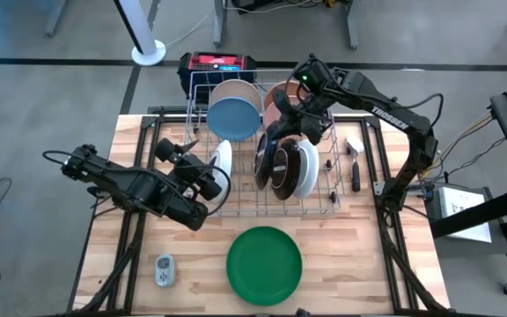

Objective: Sort dishes
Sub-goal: Put the orange flower patterned plate into the dish rack

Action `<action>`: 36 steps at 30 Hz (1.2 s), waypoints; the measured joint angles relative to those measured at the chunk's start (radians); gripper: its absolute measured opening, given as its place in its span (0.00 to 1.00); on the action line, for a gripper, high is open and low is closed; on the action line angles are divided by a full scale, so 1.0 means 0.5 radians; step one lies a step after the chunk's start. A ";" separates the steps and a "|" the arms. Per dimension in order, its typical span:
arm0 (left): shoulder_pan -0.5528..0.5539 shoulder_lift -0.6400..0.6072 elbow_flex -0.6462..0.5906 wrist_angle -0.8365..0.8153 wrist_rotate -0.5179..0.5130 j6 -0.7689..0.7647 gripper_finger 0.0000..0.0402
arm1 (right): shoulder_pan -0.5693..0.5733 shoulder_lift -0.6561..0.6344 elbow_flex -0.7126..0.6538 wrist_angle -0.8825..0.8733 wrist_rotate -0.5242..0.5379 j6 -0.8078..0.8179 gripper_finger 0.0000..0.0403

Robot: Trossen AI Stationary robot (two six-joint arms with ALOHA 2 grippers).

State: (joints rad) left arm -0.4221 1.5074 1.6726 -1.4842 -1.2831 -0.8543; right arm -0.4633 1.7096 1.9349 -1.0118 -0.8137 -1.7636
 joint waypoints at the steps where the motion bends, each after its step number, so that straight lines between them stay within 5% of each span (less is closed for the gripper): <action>1: 0.000 0.000 0.000 -0.001 0.000 0.000 0.71 | 0.000 0.000 -0.018 0.002 -0.001 -0.027 0.00; 36: 0.000 0.001 -0.014 -0.010 0.000 -0.001 0.71 | 0.015 0.030 -0.199 0.099 -0.015 -0.198 0.00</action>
State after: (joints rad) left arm -0.4221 1.5078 1.6653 -1.4891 -1.2831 -0.8547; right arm -0.4557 1.7245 1.8355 -0.9623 -0.8211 -1.8626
